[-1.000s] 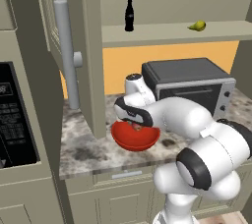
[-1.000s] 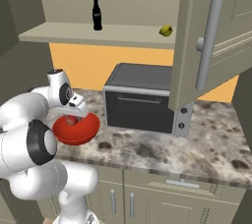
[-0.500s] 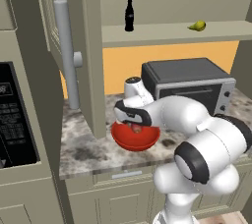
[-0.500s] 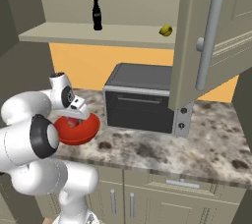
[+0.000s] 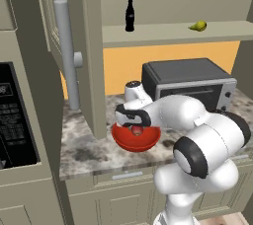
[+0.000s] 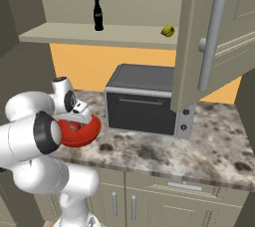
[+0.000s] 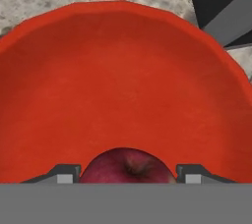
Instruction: Open the cabinet. Pick the apple and pear from the cabinet and place them into the bowl. Then close the cabinet.
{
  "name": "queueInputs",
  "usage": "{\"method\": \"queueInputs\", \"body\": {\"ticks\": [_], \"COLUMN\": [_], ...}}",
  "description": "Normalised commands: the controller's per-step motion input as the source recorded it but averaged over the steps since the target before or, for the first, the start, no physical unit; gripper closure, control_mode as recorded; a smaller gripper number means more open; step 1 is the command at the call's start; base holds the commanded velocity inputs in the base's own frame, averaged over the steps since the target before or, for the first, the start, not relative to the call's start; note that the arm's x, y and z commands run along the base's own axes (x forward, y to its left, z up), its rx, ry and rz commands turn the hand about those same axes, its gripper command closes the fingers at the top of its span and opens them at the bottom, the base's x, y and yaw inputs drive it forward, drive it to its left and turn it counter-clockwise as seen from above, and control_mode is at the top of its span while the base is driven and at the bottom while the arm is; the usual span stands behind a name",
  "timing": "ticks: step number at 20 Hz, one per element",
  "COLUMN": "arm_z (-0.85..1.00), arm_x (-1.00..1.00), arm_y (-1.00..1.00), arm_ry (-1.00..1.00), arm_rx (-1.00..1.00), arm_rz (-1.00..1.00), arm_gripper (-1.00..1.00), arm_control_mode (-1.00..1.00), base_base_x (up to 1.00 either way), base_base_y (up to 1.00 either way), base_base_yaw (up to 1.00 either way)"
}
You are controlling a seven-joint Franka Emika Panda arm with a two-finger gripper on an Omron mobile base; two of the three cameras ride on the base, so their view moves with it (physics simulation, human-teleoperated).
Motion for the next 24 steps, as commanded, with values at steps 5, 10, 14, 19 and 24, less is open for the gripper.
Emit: {"method": "queueInputs", "body": {"ticks": [5,10,14,19,24], "arm_z": [-0.18,-0.17,-0.12,-0.03,0.0], "arm_x": [0.07,0.06,0.03,0.0,0.0], "arm_y": [0.0,0.0,0.0,0.0,0.0], "arm_ry": [0.0,0.0,0.0,0.01,0.02], "arm_rx": [0.0,0.0,0.0,0.0,0.0], "arm_rz": [0.0,0.0,0.0,0.0,0.0], "arm_gripper": [1.0,1.0,1.0,1.0,-1.0], "arm_control_mode": [-1.0,-1.0,-1.0,-1.0,-1.0], "base_base_x": [0.0,0.0,0.0,0.0,0.0], "base_base_y": [0.0,0.0,0.0,0.0,0.0], "base_base_yaw": [0.0,0.0,0.0,0.0,0.0]}}
